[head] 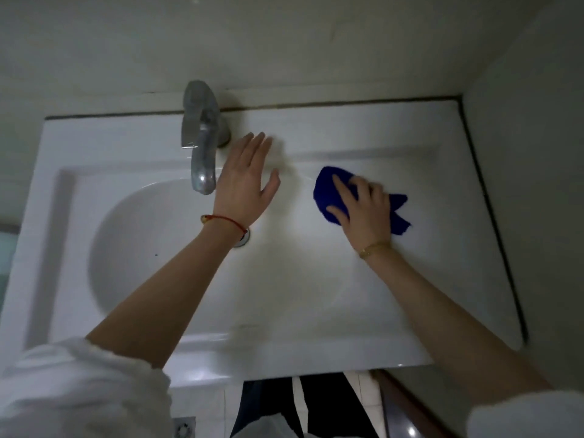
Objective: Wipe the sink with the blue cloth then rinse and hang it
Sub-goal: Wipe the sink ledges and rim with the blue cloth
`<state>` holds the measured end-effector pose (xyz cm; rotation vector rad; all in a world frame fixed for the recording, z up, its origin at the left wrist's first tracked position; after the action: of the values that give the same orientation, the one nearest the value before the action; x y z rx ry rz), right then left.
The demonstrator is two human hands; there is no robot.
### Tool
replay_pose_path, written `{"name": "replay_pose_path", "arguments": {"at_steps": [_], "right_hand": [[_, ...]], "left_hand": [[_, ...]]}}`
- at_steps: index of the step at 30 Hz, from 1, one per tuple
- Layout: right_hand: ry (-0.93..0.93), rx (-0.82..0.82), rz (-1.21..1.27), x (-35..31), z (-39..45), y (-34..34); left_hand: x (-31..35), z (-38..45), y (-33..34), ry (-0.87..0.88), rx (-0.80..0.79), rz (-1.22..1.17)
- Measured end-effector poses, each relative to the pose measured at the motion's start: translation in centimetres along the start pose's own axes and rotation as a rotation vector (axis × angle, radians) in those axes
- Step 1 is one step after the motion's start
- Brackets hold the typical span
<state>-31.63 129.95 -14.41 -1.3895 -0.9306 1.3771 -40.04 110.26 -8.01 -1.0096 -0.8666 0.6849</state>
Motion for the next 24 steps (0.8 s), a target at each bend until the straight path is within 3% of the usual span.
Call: {"name": "replay_pose_path", "arguments": {"at_steps": [2,7,10,13,18,24], "right_hand": [[-0.069,-0.021,0.001,1.7,0.1,-0.5],[0.167,0.084,-0.019,5.4,2.1,-1.0],[-0.033,0.055,0.003,2.5,0.8,-0.2],[-0.182,0.014,0.018,3.8,1.2,-1.0],[0.087,0.144,0.007,5.3,2.7,-1.2],[-0.201,0.043,0.078,2.1,1.1,-0.4]], "left_hand": [[-0.9,0.9,1.6,-0.040,-0.054,0.011],[-2.5,1.6,4.2,-0.104,-0.112,0.029],[-2.5,1.3,4.7,-0.148,-0.087,0.035],[-2.5,1.1,5.1,-0.152,-0.079,0.044],[-2.6,1.1,5.2,-0.171,-0.059,0.026],[-2.8,1.1,5.2,-0.145,-0.061,0.051]]}}
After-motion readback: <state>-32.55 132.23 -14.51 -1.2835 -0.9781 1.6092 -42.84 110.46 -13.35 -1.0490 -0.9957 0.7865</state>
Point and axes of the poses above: each hand's wrist, its own z-axis towards the middle knuckle, its own y-axis out of the palm, x = y × z, the point moved 10 cm from there along z, towards the middle knuckle, and after that the axes turned 7 degrees about z, right-handed, at the moved point
